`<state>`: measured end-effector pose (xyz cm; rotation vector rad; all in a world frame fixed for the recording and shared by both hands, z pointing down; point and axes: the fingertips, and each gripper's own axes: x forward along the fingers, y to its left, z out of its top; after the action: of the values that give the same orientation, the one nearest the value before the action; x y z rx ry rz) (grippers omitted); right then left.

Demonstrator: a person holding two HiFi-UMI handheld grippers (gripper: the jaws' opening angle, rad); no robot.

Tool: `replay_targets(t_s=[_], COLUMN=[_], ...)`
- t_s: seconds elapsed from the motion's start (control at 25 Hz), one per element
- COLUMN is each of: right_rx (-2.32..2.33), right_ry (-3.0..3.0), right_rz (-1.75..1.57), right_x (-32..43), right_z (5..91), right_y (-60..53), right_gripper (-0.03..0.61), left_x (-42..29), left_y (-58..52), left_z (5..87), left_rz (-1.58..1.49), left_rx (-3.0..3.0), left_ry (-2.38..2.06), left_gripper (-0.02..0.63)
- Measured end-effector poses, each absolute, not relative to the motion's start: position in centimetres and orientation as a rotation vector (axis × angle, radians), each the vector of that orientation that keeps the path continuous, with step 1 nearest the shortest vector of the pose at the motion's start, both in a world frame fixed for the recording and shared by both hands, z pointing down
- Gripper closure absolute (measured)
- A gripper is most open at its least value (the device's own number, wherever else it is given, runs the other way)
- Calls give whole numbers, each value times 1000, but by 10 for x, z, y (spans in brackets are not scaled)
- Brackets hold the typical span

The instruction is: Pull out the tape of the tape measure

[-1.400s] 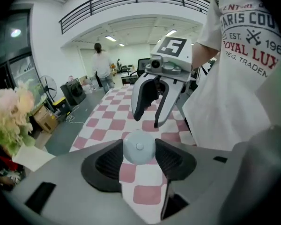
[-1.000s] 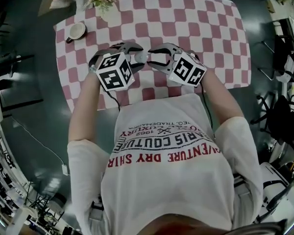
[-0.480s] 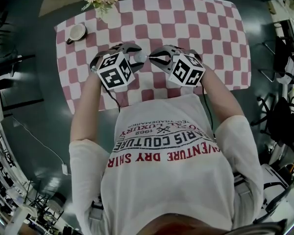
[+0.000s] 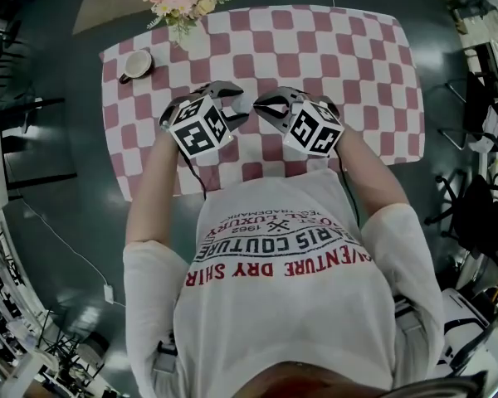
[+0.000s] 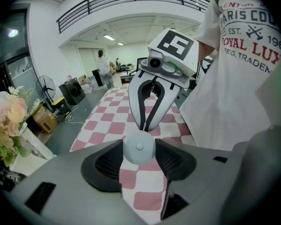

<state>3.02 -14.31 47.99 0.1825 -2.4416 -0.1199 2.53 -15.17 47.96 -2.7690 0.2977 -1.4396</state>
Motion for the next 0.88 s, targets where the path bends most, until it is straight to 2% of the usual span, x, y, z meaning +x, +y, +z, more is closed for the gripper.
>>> replay_targets(t_s=[0.36, 0.88], right_rx=[556, 817], right_ry=[-2432, -2350], right_rz=[-11, 158], right_x=[54, 85], right_z=[462, 471], right_y=[-185, -208], right_gripper=[546, 546], left_x=[12, -10], left_y=[-184, -193], left_z=[462, 466], left_rz=[-1307, -1298], left_rx=[-2782, -2801], left_ry=[693, 886], left_gripper=[383, 383])
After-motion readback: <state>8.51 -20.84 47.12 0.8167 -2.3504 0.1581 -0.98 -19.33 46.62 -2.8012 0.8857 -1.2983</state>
